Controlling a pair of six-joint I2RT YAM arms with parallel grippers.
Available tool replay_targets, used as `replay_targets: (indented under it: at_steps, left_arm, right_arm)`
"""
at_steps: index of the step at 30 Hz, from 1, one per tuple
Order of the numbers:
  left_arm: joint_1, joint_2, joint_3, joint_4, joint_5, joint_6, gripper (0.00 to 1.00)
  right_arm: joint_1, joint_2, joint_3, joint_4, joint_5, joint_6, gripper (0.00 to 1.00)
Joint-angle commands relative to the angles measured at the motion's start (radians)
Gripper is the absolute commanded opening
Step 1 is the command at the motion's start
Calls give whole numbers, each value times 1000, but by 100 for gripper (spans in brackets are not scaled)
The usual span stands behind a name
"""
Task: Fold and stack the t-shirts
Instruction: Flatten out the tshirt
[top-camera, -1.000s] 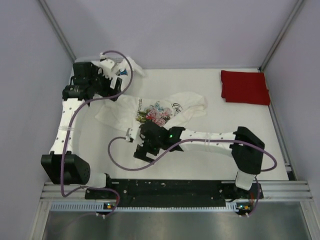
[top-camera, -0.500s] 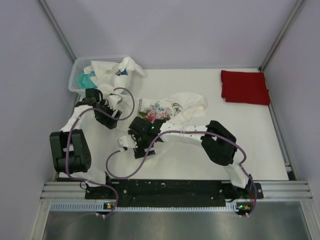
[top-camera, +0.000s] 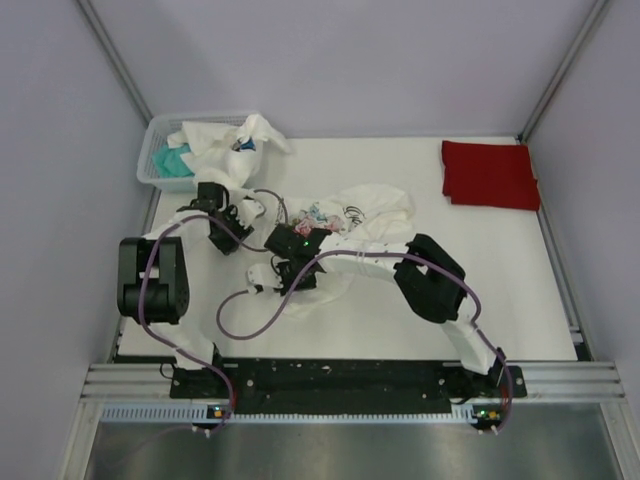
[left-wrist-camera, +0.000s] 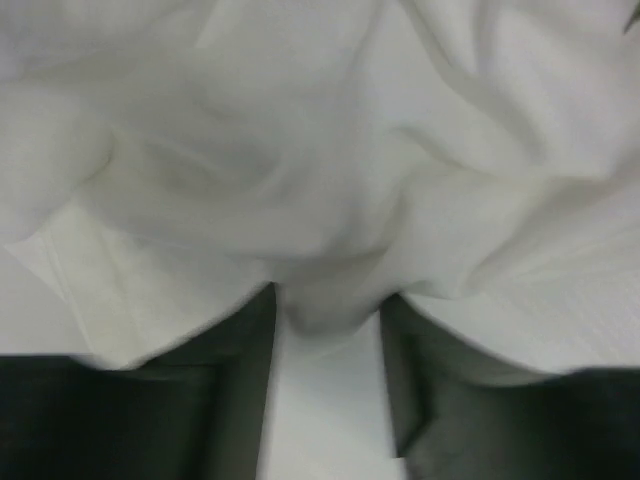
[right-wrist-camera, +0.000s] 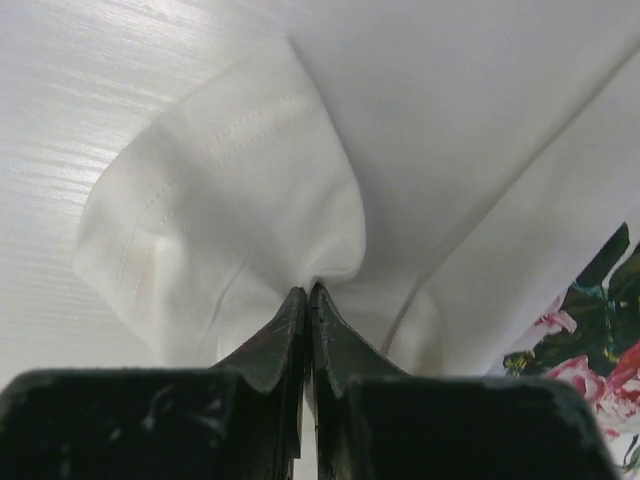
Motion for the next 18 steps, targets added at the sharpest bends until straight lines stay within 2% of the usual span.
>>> replay_targets:
  at_steps: [1,2,3,8,11,14,18]
  left_arm:
    - [-10,12,-24,65,-29,10,23]
    - [-8,-2,-18,53,-27,5,4]
    - [-8,-22,-12,35,-24,-3,0]
    - [-8,-209,34,-65,3,-62,0]
    - [-7,-332,120,-149,19,-113,0]
    - [-8,-451,224,-270,77,-142,0]
    - [-8,-599,338,-352,164,-156,0]
  right_arm:
    - [-43,-147,15,-23,-6,124,0]
    - [-54,-193,2,-14,10,161,0]
    - [-68,-244,-17,0,23,191,0]
    - [-152,-595,-159,104,68,336,0]
    - [-215,-795,-218,127,114,429,0]
    - [-250,-954,-222,129,238,492,0]
    - [-256,-1152,-170,123,356,538,0]
